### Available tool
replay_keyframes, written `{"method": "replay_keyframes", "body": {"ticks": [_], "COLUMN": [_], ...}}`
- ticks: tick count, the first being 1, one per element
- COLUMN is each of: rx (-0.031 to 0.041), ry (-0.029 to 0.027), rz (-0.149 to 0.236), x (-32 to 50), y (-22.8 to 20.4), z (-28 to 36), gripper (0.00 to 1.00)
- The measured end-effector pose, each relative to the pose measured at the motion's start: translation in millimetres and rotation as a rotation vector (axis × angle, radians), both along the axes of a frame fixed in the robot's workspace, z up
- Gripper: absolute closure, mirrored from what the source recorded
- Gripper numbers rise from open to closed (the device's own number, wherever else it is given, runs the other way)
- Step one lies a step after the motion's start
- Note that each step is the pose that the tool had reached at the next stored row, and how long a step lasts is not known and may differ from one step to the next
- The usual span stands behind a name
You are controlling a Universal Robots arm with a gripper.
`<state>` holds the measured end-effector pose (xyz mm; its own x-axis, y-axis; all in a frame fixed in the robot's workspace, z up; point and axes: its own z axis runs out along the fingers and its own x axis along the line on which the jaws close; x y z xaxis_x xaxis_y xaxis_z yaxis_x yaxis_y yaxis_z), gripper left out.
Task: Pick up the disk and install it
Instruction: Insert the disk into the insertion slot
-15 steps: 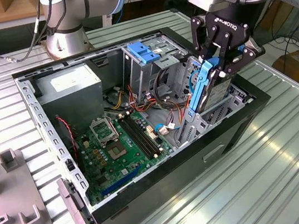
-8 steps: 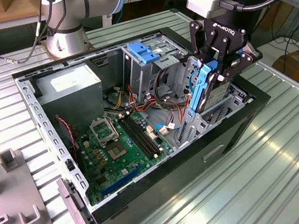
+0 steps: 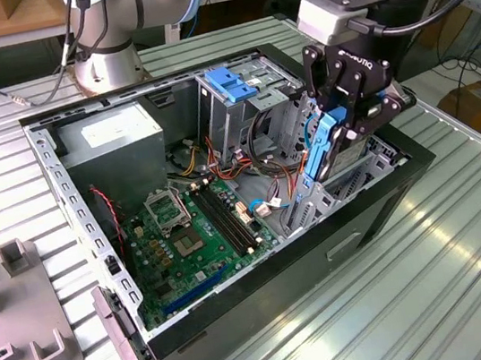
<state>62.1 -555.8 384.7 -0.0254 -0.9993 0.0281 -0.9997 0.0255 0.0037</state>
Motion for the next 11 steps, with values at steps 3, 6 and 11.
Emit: {"method": "replay_keyframes", "body": {"ticks": [3, 6, 11], "rx": [-0.0001, -0.0001, -0.0002], "ry": [0.0001, 0.0003, 0.0006], "rz": [0.0, 0.0, 0.0], "x": [0.1, 0.1, 0.1], "y": [0.0, -0.1, -0.1], "z": [-5.8, -10.1, -18.5], "gripper": [0.63, 0.63, 0.63]}}
